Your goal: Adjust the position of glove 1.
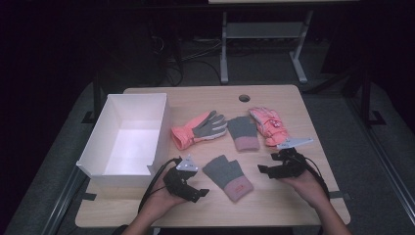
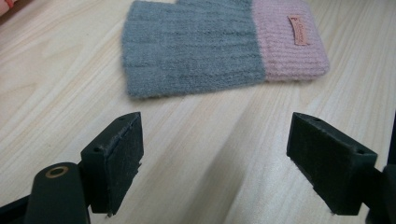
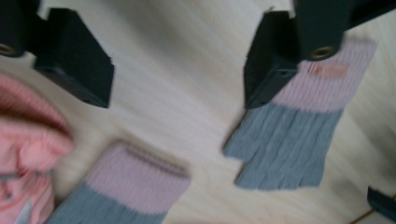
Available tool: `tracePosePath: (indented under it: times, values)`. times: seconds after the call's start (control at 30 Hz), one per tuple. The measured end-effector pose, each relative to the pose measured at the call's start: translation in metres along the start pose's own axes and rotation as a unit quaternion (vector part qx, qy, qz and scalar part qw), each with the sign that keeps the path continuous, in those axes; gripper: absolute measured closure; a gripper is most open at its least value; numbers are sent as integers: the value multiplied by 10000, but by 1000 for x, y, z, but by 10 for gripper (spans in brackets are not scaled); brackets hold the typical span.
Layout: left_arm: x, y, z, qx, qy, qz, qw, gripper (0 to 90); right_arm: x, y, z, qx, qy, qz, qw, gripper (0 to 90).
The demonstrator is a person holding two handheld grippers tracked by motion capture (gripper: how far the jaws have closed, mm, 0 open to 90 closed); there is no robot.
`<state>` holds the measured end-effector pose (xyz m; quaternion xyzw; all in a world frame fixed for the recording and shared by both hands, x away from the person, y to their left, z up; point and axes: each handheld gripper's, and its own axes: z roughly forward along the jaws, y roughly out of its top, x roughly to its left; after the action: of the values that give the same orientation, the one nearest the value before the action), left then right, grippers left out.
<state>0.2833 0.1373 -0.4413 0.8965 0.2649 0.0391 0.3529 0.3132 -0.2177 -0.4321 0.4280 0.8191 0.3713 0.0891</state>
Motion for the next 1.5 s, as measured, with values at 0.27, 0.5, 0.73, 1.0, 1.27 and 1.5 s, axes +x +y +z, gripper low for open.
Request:
tracePosePath:
  times: [0.27, 0.5, 0.73, 1.0, 1.27, 1.5]
  values:
    - [2, -1, 2, 26, -7, 13, 10000, 186, -2, 32, 16, -97, -215, 75, 9997, 388]
    - [4, -1, 3, 7, 3, 9, 10000, 190, -8, 60, 36, -115, -388, 184, 9990, 500]
    - [2, -1, 2, -18, -69, 26, 10000, 195, -17, 81, 62, -169, -598, 415, 9972, 573]
    - [3, -1, 3, 1, -46, 28, 10000, 200, -28, 86, 98, -110, -820, 663, 9944, 618]
    - [4, -2, 4, -4, -29, -55, 10000, 202, -33, 83, 114, -149, -1024, 813, 9913, 643]
    - [5, -3, 4, 109, -43, 32, 9999, 216, -28, 81, 120, -82, -1181, 613, 9911, 741]
